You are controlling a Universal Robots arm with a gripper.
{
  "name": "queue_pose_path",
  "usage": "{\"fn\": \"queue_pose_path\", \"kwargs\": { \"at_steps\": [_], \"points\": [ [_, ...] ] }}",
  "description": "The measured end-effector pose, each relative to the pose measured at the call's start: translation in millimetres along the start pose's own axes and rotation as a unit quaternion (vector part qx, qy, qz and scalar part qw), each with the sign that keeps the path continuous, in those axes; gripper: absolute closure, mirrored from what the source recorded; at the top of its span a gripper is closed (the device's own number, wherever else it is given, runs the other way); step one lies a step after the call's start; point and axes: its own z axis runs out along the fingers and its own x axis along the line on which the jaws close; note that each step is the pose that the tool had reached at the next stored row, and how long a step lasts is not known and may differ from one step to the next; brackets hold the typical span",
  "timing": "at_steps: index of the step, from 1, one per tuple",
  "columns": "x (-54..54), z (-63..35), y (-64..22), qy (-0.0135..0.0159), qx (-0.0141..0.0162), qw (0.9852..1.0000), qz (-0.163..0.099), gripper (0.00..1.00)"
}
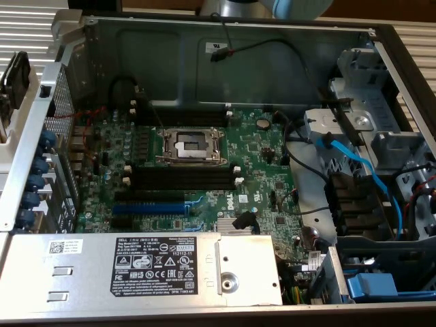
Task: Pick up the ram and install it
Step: 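Pick up the ram and move it above insertion slot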
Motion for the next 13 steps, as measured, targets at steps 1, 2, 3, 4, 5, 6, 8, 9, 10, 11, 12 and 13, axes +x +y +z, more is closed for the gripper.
{"fn": "queue_pose_path", "kwargs": {
  "at_steps": [1, 2, 3, 4, 5, 6, 8, 9, 10, 11, 12, 13],
  "points": [
    [0.0, 0.0, 0.0, 0.0000, 0.0000, 1.0000, 0.000, 0.69],
    [0.0, 0.0, 0.0, 0.0000, 0.0000, 1.0000, 0.000, 0.69],
    [0.0, 0.1, 0.0, 0.0000, 0.0000, 1.0000, 0.000, 0.69],
    [0.0, 0.1, 0.0, 0.0000, 0.0001, 1.0000, 0.000, 0.69],
    [0.0, 0.1, 0.0, 0.0000, 0.0001, 1.0000, 0.000, 0.69],
    [0.0, 0.1, 0.0, 0.0000, 0.0001, 1.0000, 0.000, 0.69],
    [0.0, 0.1, 0.0, 0.0000, 0.0000, 1.0000, 0.000, 0.71],
    [0.0, 0.1, 0.0, 0.0001, 0.0001, 1.0000, 0.000, 0.78],
    [0.0, 0.2, 0.0, 0.0000, 0.0001, 1.0000, 0.000, 0.78],
    [0.0, 0.2, 0.0, 0.0000, 0.0001, 1.0000, 0.000, 0.85],
    [0.0, 0.1, 0.0, 0.0001, 0.0001, 1.0000, 0.000, 0.85],
    [0.0, 0.1, 0.0, 0.0000, 0.0001, 1.0000, 0.000, 0.85]
  ]
}}
